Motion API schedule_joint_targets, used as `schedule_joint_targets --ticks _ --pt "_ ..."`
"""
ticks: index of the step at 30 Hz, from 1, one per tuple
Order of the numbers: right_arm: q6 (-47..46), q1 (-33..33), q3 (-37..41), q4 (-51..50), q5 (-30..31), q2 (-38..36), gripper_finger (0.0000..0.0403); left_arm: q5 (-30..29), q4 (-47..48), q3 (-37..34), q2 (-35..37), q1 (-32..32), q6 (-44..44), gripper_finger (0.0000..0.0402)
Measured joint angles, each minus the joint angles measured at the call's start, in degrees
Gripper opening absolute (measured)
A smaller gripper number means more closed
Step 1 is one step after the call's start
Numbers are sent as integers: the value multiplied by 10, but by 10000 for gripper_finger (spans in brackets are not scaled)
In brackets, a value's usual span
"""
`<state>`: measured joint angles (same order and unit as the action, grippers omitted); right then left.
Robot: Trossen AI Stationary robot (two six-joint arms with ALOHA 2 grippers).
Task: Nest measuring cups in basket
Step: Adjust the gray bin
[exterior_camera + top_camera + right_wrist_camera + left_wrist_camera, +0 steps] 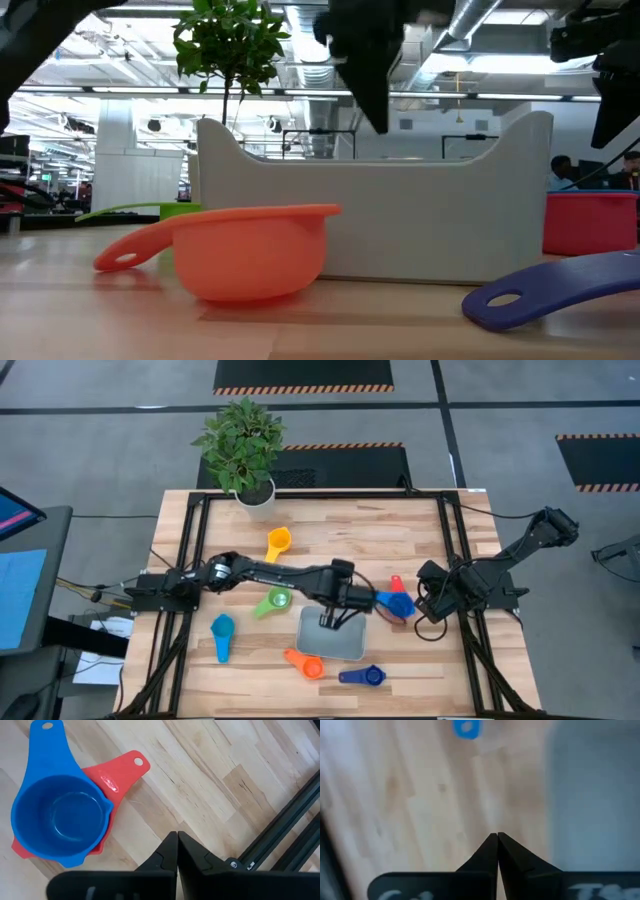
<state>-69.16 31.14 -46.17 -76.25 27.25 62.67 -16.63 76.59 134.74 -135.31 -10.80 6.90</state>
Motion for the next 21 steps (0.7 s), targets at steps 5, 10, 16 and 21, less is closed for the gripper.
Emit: schedule_joint_targets --ticks 5,10,16,21 --pt "7 0 0 -11 0 0 32 24 -27 0 1 -28 9 0" --pt "7 0 0 -17 0 0 20 73 -107 -1 -7 -38 37 0" --pt "7 0 0 -10 -1 0 22 106 -136 -24 -7 -32 35 0" --pt "7 0 0 -8 -1 0 33 109 -176 -77 -8 -33 40 0"
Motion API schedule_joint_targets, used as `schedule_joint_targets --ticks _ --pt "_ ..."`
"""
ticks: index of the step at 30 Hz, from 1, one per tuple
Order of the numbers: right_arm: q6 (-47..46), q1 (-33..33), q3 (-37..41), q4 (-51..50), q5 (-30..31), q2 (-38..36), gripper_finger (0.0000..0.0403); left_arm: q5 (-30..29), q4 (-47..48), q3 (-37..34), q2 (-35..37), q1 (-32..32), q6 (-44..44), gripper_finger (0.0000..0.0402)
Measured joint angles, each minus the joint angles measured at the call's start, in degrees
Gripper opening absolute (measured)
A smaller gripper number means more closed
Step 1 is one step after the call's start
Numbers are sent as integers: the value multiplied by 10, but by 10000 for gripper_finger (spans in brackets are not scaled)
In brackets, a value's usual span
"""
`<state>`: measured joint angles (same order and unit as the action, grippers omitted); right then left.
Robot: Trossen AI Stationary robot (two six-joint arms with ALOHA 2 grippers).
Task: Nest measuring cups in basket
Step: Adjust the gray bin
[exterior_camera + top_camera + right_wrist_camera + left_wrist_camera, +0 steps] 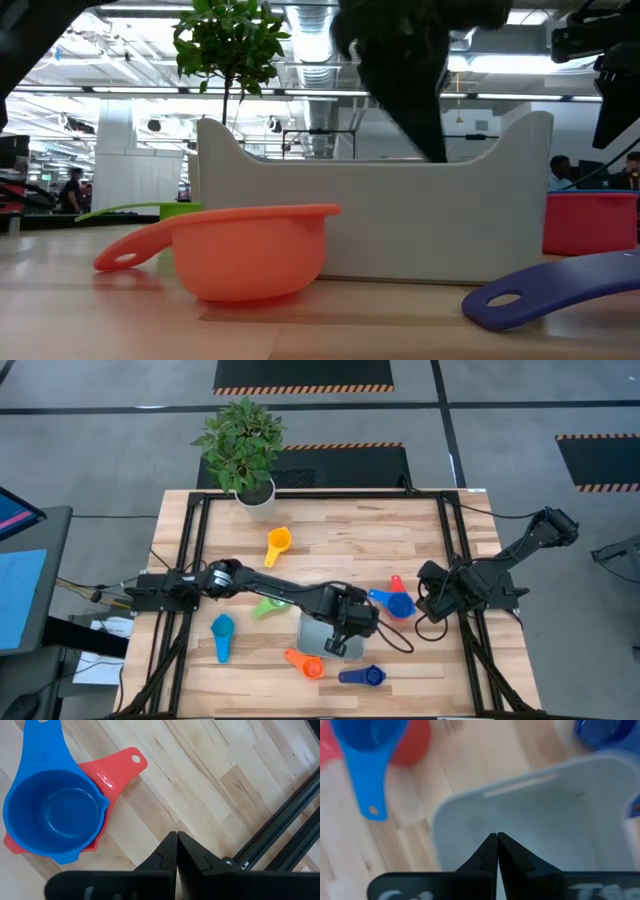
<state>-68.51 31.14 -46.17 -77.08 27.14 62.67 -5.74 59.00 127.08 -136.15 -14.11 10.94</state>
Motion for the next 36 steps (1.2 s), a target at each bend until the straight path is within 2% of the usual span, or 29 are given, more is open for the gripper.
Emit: schedule_joint_targets --ticks 10,16,22,36 --pt "0 0 0 12 0 0 20 6 -54 1 1 6 35 0" --pt "0 0 0 12 0 0 23 33 -57 1 -21 13 36 0" --pt "0 0 0 13 0 0 35 -7 -62 2 -28 14 41 0" --pt "0 0 0 13 0 0 22 -52 -44 1 -28 33 49 0"
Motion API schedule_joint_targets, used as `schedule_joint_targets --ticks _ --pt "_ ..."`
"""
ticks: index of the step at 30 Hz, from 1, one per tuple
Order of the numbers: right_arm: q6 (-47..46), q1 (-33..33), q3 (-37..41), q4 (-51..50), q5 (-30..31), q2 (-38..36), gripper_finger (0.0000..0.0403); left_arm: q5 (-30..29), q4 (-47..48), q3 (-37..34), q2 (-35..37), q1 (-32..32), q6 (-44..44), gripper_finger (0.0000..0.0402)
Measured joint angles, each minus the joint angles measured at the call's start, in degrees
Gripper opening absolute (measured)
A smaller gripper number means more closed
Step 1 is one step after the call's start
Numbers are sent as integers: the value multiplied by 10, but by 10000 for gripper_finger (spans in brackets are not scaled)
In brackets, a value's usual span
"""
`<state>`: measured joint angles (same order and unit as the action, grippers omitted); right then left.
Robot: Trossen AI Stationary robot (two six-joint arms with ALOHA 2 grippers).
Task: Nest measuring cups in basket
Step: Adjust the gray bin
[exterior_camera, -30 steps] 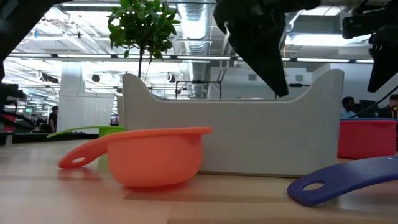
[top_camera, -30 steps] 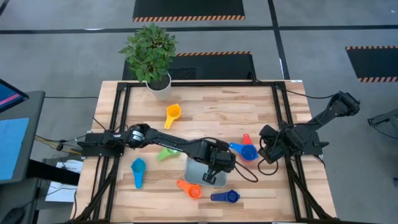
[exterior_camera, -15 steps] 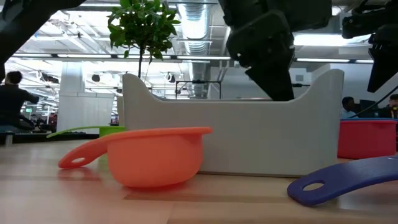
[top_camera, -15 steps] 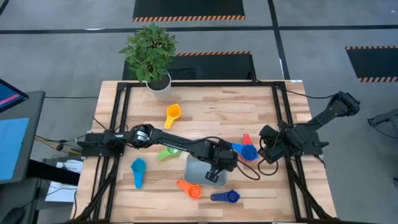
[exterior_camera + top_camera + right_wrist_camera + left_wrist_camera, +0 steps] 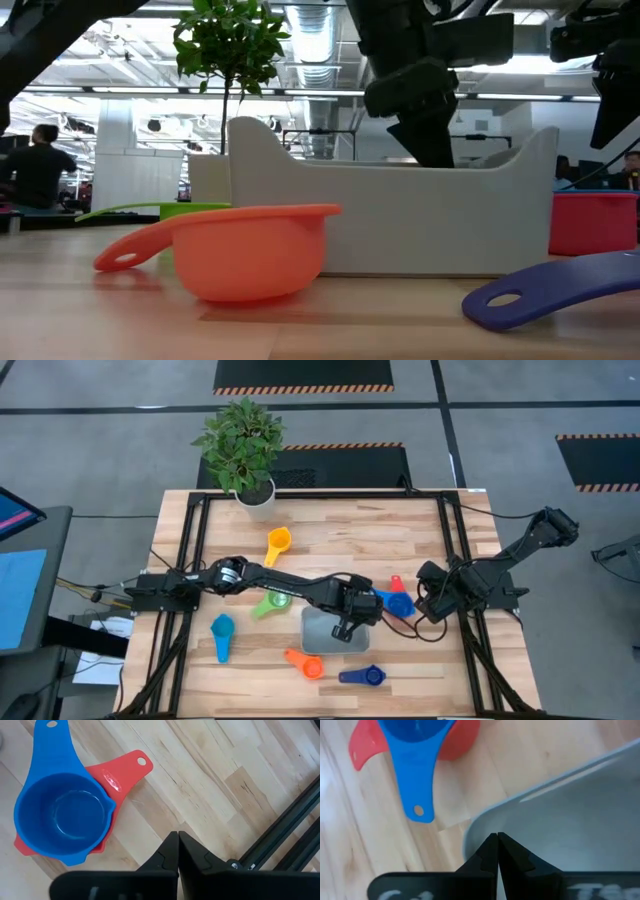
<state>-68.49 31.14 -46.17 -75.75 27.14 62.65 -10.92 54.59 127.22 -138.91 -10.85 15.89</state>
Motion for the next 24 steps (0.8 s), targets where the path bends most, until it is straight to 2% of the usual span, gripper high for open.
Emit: schedule_joint_targets --ticks 4,13,17,24 --pt "0 0 0 -1 0 0 32 10 5 2 0 -3 -11 0" --pt "13 0 0 2 0 0 27 26 157 65 7 -24 -59 0" --pt "15 0 0 13 -1 0 20 43 204 63 5 -30 -87 0" --pt "15 0 0 22 -3 0 29 43 217 13 1 -34 -107 0"
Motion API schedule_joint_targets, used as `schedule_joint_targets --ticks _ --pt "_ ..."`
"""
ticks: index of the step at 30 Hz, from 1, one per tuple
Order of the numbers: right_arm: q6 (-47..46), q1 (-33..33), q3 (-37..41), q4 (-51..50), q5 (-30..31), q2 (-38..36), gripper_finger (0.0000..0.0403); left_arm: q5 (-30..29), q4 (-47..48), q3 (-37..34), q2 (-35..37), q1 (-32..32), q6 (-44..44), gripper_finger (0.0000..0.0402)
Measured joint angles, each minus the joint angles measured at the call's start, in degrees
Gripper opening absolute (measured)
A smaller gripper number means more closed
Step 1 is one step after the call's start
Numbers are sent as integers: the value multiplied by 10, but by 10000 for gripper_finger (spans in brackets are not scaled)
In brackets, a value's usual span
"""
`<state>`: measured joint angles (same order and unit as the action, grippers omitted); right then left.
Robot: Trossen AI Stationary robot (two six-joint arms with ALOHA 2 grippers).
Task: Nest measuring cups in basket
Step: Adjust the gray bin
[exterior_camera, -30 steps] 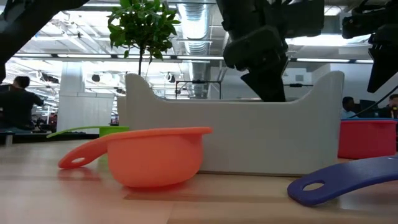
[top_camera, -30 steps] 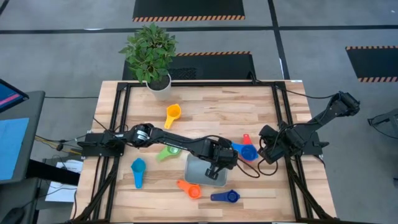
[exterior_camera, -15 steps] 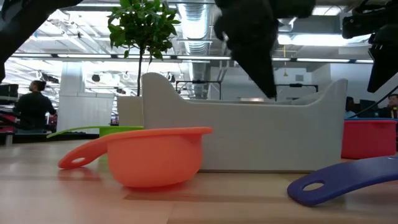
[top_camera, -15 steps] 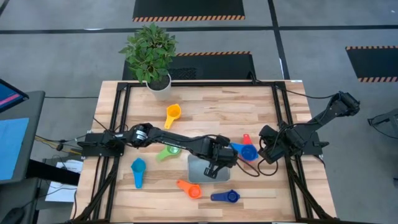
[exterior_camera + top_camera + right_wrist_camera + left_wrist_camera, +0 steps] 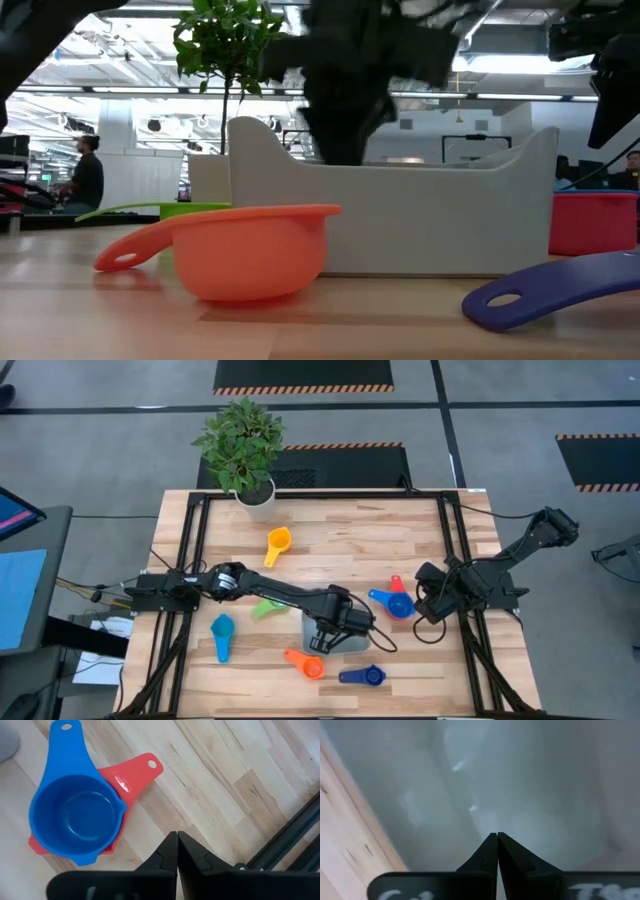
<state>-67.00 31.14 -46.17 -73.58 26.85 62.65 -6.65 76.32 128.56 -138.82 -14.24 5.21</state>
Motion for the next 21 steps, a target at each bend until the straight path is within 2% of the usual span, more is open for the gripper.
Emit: schedule_joint_targets --ticks 11,21 --pt "0 0 0 7 0 0 25 -32 103 -5 0 0 -52 0" --pt "0 0 0 15 0 0 31 -35 95 -5 0 0 -46 0"
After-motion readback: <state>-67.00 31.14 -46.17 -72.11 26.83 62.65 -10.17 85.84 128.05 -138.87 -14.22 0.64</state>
